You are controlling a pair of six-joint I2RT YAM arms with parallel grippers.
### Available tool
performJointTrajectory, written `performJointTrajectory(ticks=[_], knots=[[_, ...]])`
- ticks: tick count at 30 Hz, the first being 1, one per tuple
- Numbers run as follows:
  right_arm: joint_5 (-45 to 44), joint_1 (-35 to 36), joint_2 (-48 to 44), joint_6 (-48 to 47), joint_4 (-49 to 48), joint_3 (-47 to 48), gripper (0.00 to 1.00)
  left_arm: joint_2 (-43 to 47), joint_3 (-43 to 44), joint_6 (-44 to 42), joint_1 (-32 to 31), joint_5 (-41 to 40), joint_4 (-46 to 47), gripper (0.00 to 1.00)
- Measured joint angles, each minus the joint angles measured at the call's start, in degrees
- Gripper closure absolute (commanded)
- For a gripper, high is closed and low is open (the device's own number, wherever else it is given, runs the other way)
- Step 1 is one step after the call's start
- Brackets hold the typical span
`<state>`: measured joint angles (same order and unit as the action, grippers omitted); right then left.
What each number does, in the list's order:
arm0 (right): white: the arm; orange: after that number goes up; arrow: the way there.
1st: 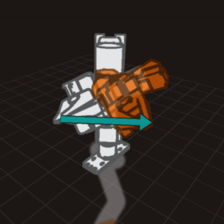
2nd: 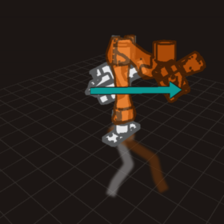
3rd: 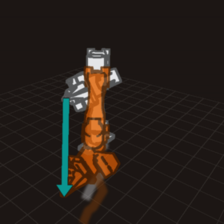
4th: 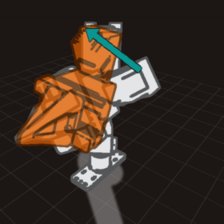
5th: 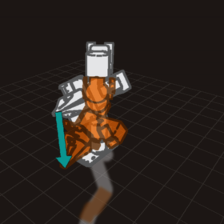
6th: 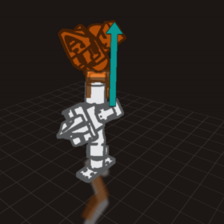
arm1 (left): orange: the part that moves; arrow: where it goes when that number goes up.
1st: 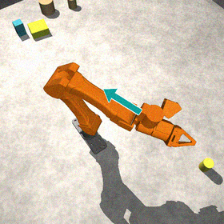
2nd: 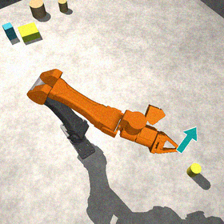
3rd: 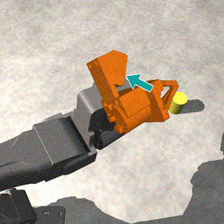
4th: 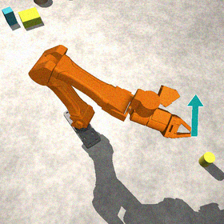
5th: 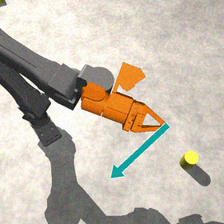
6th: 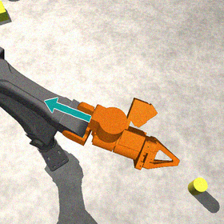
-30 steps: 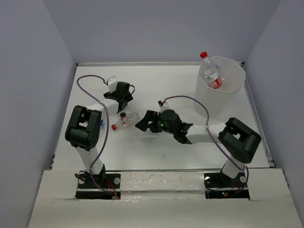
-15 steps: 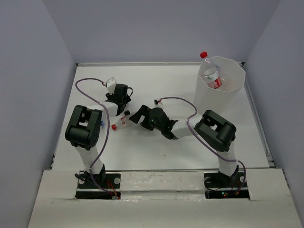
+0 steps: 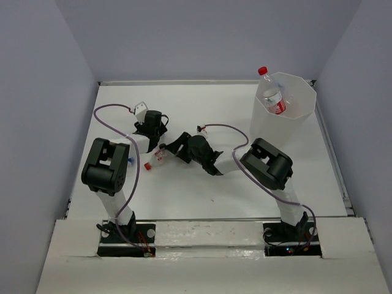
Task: Put the plastic bottles in the bin
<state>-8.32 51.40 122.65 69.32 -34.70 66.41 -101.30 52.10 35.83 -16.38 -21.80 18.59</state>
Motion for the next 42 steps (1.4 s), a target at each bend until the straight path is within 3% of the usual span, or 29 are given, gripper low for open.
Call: performJointTrajectory(ticks=[5, 10, 14, 18, 22, 25, 28, 34, 42], knots=[[-1.38, -0.44, -1.49, -1.03, -0.48, -2.62, 0.54, 0.94, -0.07, 0.02, 0.13, 1.05, -0.61, 0.60], [-5.25, -0.46, -9.94, -7.56, -0.46, -10.01, 0.57, 5.16, -0.92, 0.35, 0.13, 2.71, -1.36, 0.60], [-8.35, -0.52, -23.43, -14.71, -0.13, -17.73, 0.57, 11.41, -2.08, 0.63, -0.07, 4.11, -1.73, 0.60], [-11.02, -3.78, -43.60, -25.29, 3.15, -22.08, 0.58, 17.51, -2.49, 0.68, -1.01, 5.79, -1.68, 0.60], [-15.72, -12.52, -60.24, -37.73, 9.62, -18.49, 0.59, 22.38, -2.40, 0.70, -4.07, 7.56, -1.66, 0.60], [-22.32, -18.38, -65.26, -49.44, 13.07, -9.75, 0.61, 24.65, -1.51, 0.68, -8.13, 8.48, -1.66, 0.60], [-26.53, -24.83, -65.53, -61.02, 13.70, -1.64, 0.62, 26.12, -0.42, 0.68, -11.72, 9.92, -1.16, 0.60], [-28.89, -37.05, -58.69, -74.93, 17.00, 8.20, 0.62, 26.93, 3.08, 0.70, -17.09, 14.58, 1.03, 0.60], [-24.61, -44.28, -46.45, -79.78, 28.06, 12.00, 0.61, 26.77, 11.87, -0.61, -22.71, 19.06, 2.21, 0.60]])
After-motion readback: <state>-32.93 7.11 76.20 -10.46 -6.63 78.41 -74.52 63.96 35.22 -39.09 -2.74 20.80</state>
